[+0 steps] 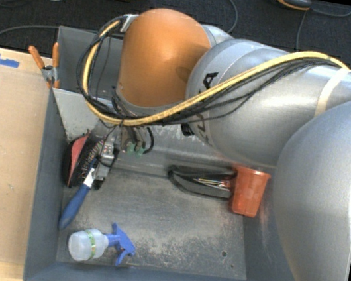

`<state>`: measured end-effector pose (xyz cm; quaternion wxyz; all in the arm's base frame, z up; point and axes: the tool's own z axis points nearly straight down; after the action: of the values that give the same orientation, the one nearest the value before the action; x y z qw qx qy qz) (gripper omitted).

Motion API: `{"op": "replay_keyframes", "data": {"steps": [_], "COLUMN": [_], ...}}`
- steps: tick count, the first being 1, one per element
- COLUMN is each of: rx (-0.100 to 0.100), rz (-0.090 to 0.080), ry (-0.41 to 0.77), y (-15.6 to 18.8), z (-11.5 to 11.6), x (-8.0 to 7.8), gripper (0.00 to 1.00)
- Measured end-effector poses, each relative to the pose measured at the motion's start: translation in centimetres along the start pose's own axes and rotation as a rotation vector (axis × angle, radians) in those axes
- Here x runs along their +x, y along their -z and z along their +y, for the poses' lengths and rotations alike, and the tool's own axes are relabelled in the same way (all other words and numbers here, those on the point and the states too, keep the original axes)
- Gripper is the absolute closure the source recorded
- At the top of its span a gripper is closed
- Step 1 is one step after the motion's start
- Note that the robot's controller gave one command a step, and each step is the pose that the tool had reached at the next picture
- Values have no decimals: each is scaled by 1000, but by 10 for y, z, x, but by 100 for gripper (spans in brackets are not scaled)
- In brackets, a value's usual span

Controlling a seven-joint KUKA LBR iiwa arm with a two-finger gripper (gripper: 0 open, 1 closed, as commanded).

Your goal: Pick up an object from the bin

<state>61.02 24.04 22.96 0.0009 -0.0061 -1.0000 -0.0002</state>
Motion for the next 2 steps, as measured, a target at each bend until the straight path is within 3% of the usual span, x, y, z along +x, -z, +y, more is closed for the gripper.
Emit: {"op": "replay_keyframes", "data": {"steps": [1,2], "rx": [0,2], "rz": [0,3], "ry": [0,8], "y": [0,-30], "z": [0,-41], "x": [0,2], "gripper": [0,0]}}
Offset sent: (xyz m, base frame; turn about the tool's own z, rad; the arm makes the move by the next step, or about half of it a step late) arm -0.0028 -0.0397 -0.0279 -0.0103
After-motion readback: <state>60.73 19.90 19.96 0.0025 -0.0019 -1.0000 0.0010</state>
